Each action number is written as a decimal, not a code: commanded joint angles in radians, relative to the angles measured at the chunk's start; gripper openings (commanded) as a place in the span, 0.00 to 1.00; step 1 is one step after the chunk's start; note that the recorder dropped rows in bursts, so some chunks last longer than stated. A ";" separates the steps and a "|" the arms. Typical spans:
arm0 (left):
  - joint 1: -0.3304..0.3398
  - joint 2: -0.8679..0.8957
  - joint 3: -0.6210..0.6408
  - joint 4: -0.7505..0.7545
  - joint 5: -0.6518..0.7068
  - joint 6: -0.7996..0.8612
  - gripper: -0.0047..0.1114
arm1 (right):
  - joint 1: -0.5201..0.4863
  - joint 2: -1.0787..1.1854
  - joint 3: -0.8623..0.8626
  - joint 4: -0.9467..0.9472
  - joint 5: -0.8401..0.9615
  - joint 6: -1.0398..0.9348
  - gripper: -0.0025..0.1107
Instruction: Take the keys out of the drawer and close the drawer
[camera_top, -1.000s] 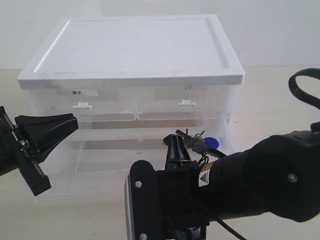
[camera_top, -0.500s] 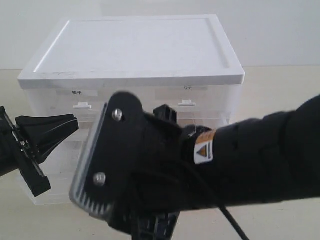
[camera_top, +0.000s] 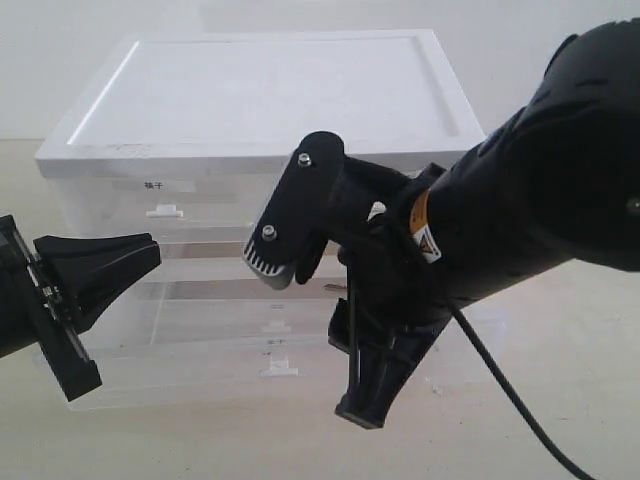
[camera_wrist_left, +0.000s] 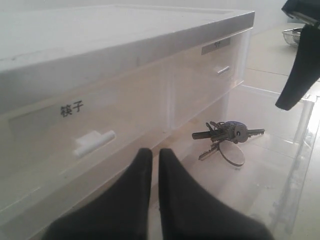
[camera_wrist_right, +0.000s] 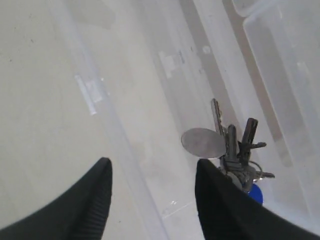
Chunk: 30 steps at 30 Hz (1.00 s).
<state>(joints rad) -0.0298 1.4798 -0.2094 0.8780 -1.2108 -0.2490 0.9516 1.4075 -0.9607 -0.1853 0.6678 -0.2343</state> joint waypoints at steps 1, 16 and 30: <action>-0.005 -0.004 -0.002 0.002 -0.010 -0.012 0.08 | -0.001 0.010 -0.006 0.036 -0.039 -0.234 0.43; -0.005 -0.004 -0.002 0.002 -0.010 -0.012 0.08 | -0.001 0.095 -0.006 0.122 -0.056 -0.362 0.18; -0.005 -0.004 -0.004 -0.005 -0.010 -0.012 0.08 | 0.116 0.093 -0.006 0.175 0.020 -0.412 0.02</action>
<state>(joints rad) -0.0298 1.4798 -0.2094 0.8786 -1.2108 -0.2508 1.0451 1.5030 -0.9649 -0.0351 0.6513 -0.6444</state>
